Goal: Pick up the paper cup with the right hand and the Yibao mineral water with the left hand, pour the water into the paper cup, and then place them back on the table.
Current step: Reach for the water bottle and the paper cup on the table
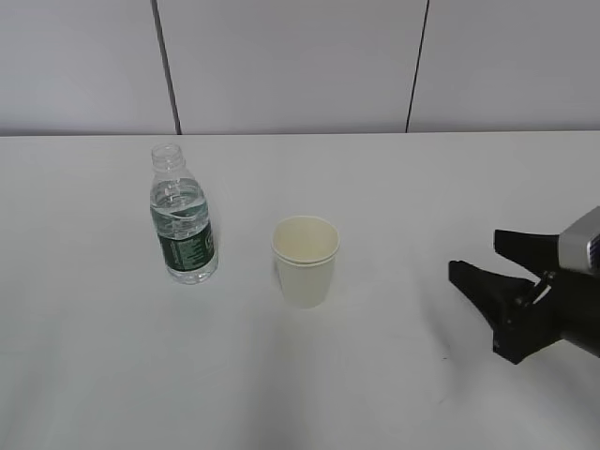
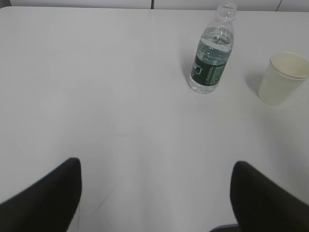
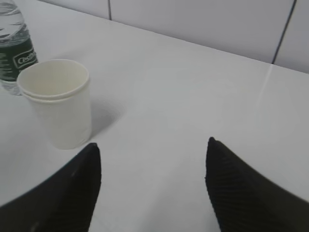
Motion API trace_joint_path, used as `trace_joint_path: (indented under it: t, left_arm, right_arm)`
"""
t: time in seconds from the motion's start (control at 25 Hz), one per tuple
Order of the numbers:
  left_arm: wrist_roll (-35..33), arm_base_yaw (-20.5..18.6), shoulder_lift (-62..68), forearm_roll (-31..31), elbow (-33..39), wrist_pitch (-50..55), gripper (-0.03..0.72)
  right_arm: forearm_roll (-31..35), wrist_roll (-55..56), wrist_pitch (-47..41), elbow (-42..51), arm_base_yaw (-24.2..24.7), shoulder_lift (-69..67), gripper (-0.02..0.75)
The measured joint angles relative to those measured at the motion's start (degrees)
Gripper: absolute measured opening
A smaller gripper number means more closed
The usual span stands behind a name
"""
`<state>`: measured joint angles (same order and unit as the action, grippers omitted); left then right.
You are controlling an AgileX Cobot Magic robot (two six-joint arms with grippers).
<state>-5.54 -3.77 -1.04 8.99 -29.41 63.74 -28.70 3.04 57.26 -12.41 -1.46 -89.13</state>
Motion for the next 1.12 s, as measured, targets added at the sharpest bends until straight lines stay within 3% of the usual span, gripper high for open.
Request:
trace_joint_path:
  t: [0.2,0.72,1.12]
  left_arm:
    - [0.0,0.0,0.0,0.0,0.0,0.0,0.574]
    - [0.0,0.0,0.0,0.0,0.0,0.0,0.574]
    - [0.0,0.0,0.0,0.0,0.0,0.0,0.574]
  right_arm:
    - [-6.87,-1.03,7.42,-1.96,0.0,-9.05,0.534]
    - [-15.66,-2.35,8.2,-10.42,-0.45,-19.93,0.602]
    - [-11.93,-2.46,8.23,-16.84,-7.29,-27.31,0.606]
